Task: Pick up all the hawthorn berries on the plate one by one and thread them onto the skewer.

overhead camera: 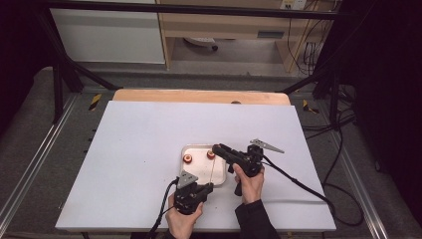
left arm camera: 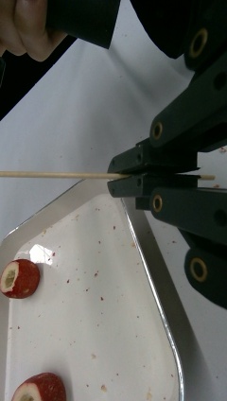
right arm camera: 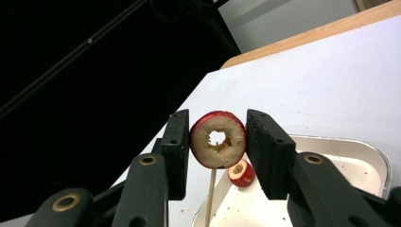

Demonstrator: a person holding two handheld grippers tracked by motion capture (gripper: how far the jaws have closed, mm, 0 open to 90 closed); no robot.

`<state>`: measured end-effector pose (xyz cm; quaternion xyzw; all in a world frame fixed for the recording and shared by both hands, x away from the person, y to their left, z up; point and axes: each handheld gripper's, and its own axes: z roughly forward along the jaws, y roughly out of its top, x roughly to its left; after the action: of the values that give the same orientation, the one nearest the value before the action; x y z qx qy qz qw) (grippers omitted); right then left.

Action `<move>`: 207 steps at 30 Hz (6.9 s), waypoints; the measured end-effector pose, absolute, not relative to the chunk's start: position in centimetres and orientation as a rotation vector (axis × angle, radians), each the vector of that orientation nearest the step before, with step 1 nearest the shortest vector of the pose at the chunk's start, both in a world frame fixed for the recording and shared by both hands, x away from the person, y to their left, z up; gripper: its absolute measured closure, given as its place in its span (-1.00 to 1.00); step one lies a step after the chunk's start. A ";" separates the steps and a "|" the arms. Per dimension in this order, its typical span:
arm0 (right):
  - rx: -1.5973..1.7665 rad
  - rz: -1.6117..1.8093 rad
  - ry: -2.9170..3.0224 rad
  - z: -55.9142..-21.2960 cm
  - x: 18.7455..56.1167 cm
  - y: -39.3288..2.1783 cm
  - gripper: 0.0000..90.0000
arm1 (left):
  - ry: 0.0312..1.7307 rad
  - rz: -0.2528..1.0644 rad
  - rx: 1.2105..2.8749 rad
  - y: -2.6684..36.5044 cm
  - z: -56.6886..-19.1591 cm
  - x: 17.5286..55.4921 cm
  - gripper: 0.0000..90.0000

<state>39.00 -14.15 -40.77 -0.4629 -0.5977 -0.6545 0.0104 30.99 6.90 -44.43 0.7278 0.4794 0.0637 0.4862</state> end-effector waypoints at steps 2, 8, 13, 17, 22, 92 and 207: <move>-1.437 -2.042 -1.883 -40.8 38.9 -14.1 0.37 | 1.169 0.154 1.770 6.9 -44.4 31.0 0.96; -1.414 -2.004 -1.922 -41.0 38.8 -14.1 0.38 | 1.177 0.143 1.776 6.9 -44.3 31.3 0.97; -1.392 -1.976 -1.938 -41.0 38.7 -14.1 0.38 | 1.169 0.144 1.774 7.0 -44.2 31.7 0.96; -1.374 -1.945 -1.954 -41.3 38.4 -13.9 0.38 | 1.166 0.156 1.788 6.9 -44.0 32.0 0.97; -1.362 -1.890 -2.006 -42.0 37.9 -13.5 0.38 | 1.158 0.159 1.800 7.0 -44.0 32.7 0.97; -1.223 -0.924 -2.864 -39.0 45.5 -9.4 -0.62 | 1.041 0.292 1.905 14.5 -43.6 31.9 0.96; -1.336 -2.010 -2.048 -39.3 39.2 -14.5 0.33 | 1.104 0.159 1.865 7.8 -44.2 30.7 0.96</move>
<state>39.23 -14.53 -39.29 -0.4221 -0.6469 -0.6350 -0.0119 30.75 7.78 -44.23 0.7595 0.4497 0.0648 0.4656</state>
